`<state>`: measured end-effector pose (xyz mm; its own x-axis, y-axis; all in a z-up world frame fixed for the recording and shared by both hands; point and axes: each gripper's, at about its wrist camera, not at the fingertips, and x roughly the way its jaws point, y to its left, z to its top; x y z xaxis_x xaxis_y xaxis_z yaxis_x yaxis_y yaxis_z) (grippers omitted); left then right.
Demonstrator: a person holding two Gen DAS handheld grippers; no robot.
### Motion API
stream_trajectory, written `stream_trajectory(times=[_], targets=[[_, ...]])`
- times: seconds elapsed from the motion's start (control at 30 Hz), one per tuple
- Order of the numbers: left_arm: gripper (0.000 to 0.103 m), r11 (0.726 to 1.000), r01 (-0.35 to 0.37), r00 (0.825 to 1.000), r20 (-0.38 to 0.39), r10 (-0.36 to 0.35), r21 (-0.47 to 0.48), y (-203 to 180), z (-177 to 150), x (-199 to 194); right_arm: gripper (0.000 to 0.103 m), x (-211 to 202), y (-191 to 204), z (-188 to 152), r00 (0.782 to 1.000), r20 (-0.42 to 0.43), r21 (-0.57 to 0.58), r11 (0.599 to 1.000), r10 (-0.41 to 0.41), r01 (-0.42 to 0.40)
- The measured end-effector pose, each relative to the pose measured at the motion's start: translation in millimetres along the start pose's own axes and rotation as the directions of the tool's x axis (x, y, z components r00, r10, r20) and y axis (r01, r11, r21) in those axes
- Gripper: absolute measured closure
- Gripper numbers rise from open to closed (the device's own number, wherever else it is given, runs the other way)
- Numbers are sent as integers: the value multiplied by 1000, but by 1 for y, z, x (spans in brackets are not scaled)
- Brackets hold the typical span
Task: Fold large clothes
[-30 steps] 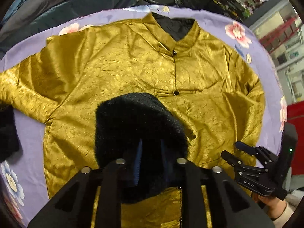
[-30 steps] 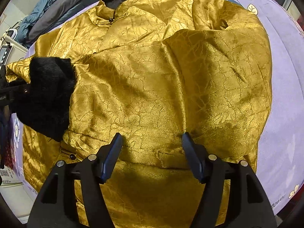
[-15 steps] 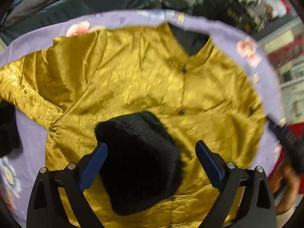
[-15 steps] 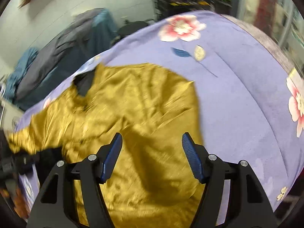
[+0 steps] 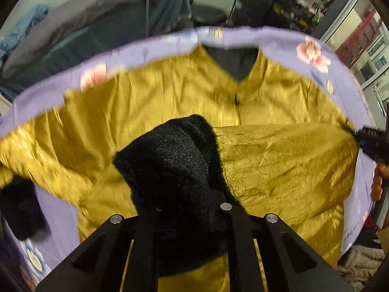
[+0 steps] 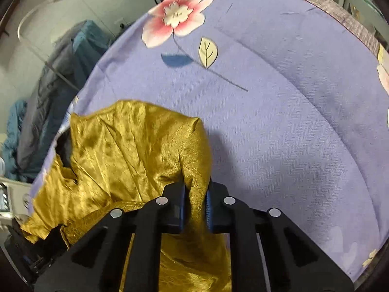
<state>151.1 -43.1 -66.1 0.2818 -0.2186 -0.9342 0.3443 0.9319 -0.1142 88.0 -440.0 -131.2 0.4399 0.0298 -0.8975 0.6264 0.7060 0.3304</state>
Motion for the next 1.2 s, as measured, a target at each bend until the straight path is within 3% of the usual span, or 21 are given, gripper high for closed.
stream_trajectory(times=[0.07, 0.13, 0.17, 0.2, 0.27, 0.33, 0.37, 0.4, 0.47, 0.53, 0.57, 0.6, 0.67, 0.77, 0.83, 0.93, 1.07, 1.2], targets=[[92, 1000, -22, 999, 42, 22, 14, -1, 16, -2, 89, 2, -6, 2, 999, -12, 41, 998, 38, -38], [90, 999, -32, 999, -9, 33, 3, 2, 27, 14, 87, 6, -12, 3, 998, -22, 78, 995, 67, -65], [83, 999, -47, 998, -35, 47, -3, 4, 28, 25, 81, 8, -13, 3, 997, -22, 92, 994, 68, -66], [70, 998, -63, 997, -54, 62, -5, 8, 28, 31, 70, 10, -14, 7, 998, -25, 104, 993, 66, -63], [54, 988, -152, 983, -107, 150, -11, 16, 24, 43, 58, 5, -12, 8, 999, -12, 122, 991, 49, -48], [38, 983, -175, 983, -67, 171, -56, 27, 23, 34, 54, -10, -5, 8, 999, 34, 87, 996, 8, -11], [23, 977, -192, 981, -35, 190, -87, 33, 22, 24, 53, -24, 5, 6, 996, 87, 33, 999, -12, 9], [20, 973, -200, 980, -4, 201, -111, 37, 21, 16, 49, -35, 17, 0, 991, 133, -36, 999, -16, 21], [19, 967, -194, 975, 72, 208, -166, 44, 15, -6, 46, -50, 46, -15, 983, 183, -216, 976, 3, 38], [19, 971, -160, 981, 83, 177, -179, 42, 9, -13, 42, -51, 79, -40, 986, 161, -420, 907, 51, 21], [20, 976, -137, 985, 83, 153, -172, 36, 5, -13, 35, -46, 96, -57, 990, 130, -525, 851, 62, 15], [20, 983, -112, 990, 73, 124, -144, 28, -2, -9, 35, -39, 109, -73, 993, 106, -596, 803, 58, 16], [21, 991, -99, 994, 37, 103, -92, 11, -9, 4, 35, -21, 124, -98, 998, 53, -666, 746, 29, 14], [21, 991, -127, 991, -44, 124, -52, -4, -22, 33, 35, 7, 128, -123, 999, -11, -687, 726, -52, 30], [21, 987, -157, 981, -125, 151, -41, -3, -26, 56, 35, 20, 123, -131, 995, -16, -682, 729, -104, 65], [18, 988, -146, 975, -180, 134, -54, 3, -27, 78, 35, 40, 110, -133, 984, -57, -670, 737, -170, 89], [10, 987, -160, 967, -202, 153, -22, 6, -22, 89, 34, 51, 116, -140, 975, -32, -732, 669, -219, 127], [10, 988, -152, 974, -175, 146, -24, 6, -19, 80, 33, 56, 121, -137, 964, -41, -724, 673, -263, 153]])
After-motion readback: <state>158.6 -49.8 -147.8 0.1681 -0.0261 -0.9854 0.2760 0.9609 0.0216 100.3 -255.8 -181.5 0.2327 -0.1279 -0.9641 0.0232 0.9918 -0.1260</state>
